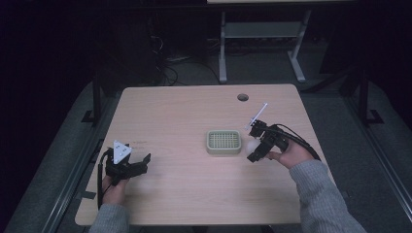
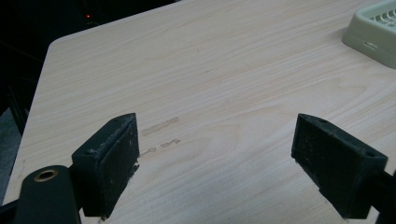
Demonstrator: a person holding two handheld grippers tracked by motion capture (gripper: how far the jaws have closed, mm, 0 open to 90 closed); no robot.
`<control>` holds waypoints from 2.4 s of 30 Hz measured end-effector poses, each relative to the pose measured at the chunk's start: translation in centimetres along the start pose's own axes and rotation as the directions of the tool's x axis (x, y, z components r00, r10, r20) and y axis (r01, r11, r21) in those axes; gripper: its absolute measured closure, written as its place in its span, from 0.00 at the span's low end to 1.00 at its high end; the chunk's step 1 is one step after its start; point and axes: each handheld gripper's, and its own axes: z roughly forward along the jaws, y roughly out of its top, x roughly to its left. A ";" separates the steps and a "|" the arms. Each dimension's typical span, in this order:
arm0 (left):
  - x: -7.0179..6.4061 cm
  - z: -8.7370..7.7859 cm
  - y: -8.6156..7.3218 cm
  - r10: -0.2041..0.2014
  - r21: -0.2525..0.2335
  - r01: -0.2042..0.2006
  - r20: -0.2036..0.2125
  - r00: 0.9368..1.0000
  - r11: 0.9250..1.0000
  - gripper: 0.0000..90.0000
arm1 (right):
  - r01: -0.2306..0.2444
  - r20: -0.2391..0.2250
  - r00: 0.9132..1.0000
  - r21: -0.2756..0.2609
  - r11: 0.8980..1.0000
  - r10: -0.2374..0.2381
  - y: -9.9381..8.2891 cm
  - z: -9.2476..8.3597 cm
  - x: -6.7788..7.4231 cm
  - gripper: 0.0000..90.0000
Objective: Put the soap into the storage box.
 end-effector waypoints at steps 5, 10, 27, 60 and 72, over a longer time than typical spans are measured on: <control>0.1 0.0 0.0 -0.005 -0.001 0.005 0.000 1.000 1.000 0.16 | 0.000 -0.008 1.000 -0.011 1.000 0.000 0.5 -0.2 -0.2 0.24; 0.0 0.0 0.0 -0.003 -0.003 0.003 0.001 1.000 1.000 0.17 | 0.009 -0.006 1.000 -0.005 1.000 -0.009 1.3 -0.3 -0.2 0.24; 0.0 -0.1 0.0 -0.005 -0.003 0.005 -0.001 1.000 1.000 0.17 | 0.017 -0.013 1.000 0.007 1.000 -0.016 3.1 -0.3 -0.6 0.24; 0.1 -0.1 0.1 -0.005 -0.009 0.005 -0.001 1.000 1.000 0.16 | 0.038 -0.028 0.999 0.028 0.999 -0.037 6.1 0.4 -0.8 0.24; 0.1 -0.2 0.1 -0.006 -0.011 0.006 -0.003 1.000 1.000 0.16 | 0.056 -0.021 0.998 0.039 0.998 -0.055 7.6 0.6 -0.7 0.24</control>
